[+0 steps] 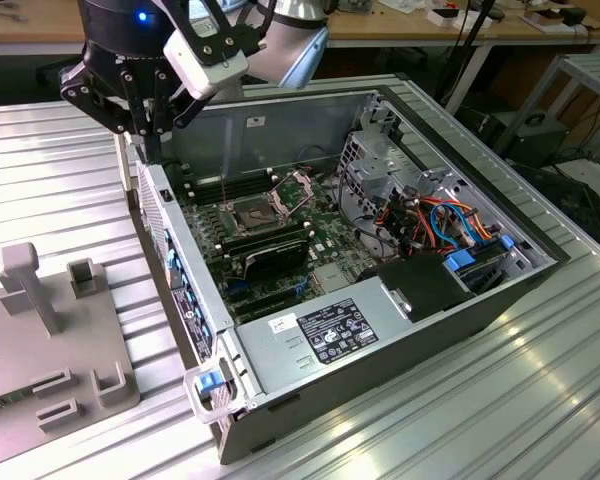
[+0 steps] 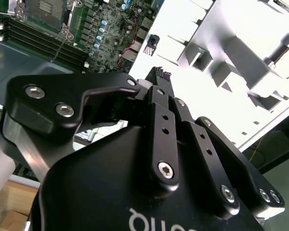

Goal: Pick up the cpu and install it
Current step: 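Reach for the cpu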

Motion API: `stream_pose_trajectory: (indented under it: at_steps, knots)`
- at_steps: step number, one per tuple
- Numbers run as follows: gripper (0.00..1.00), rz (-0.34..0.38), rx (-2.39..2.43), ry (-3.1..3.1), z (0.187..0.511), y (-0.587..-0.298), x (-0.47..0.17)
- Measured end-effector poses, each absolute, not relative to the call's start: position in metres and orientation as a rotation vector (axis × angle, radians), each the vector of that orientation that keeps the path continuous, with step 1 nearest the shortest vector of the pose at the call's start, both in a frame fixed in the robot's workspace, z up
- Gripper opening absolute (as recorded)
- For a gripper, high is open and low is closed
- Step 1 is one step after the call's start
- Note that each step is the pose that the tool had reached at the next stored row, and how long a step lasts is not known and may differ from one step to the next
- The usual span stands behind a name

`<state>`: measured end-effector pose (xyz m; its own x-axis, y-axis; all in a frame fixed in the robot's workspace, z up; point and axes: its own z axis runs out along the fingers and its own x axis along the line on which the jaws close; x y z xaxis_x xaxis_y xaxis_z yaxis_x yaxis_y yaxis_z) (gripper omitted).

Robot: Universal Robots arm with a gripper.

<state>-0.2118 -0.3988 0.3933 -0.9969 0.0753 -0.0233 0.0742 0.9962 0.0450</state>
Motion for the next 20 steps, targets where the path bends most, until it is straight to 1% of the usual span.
stream_pose_trajectory:
  at_steps: [20]
  knots:
    - [0.11, 0.069, 0.117, 3.114, 0.393, -0.399, -0.253]
